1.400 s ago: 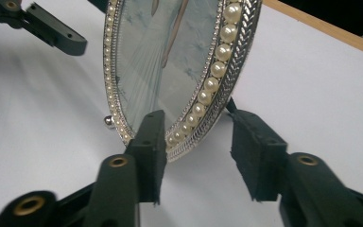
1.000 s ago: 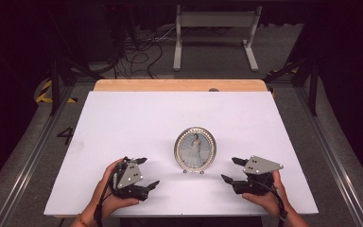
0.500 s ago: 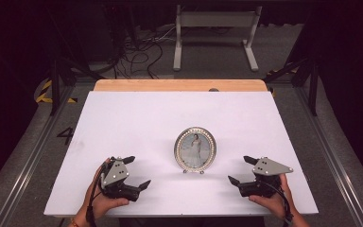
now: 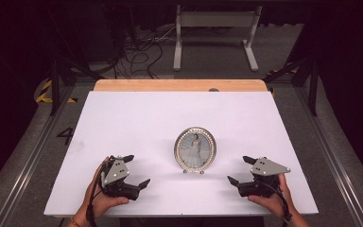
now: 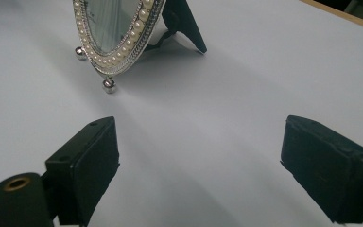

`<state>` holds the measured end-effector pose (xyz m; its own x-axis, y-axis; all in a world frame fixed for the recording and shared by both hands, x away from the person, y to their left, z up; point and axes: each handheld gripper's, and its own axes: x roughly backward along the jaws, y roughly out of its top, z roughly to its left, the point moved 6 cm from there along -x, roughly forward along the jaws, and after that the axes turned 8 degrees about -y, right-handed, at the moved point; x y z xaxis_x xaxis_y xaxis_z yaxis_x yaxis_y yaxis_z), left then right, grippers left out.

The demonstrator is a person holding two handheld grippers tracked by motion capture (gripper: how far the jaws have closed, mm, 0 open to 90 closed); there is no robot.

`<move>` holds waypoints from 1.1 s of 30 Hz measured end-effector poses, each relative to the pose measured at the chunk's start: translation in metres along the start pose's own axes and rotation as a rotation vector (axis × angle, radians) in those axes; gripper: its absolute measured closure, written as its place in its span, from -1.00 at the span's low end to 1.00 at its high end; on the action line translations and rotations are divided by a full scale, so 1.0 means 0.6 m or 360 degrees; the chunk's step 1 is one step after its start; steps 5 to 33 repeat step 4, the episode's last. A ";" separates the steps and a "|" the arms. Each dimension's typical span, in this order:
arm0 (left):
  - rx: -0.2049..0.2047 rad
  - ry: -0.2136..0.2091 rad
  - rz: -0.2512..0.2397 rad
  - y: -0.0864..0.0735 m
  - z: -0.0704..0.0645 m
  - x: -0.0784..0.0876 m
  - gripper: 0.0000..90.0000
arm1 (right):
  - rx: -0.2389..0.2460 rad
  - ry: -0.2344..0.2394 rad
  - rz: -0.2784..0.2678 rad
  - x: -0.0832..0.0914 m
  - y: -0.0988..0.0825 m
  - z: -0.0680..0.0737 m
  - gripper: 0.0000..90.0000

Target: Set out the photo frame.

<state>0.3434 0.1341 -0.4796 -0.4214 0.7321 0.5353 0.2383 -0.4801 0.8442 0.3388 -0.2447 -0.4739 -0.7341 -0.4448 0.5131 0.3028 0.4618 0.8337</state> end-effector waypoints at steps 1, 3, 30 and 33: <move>0.0002 0.0008 -0.0003 0.000 0.001 0.000 -0.88 | 0.0002 -0.0003 0.0003 0.000 0.000 0.000 -0.72; 0.0006 0.0004 -0.0006 0.000 0.002 -0.001 -0.88 | 0.0007 -0.0002 0.0002 0.001 0.001 0.002 -0.72; 0.0013 0.0007 -0.0001 0.000 0.003 -0.002 -0.88 | 0.0011 -0.0003 0.0004 0.001 0.001 0.002 -0.72; 0.0013 0.0007 -0.0001 0.000 0.003 -0.002 -0.88 | 0.0011 -0.0003 0.0004 0.001 0.001 0.002 -0.72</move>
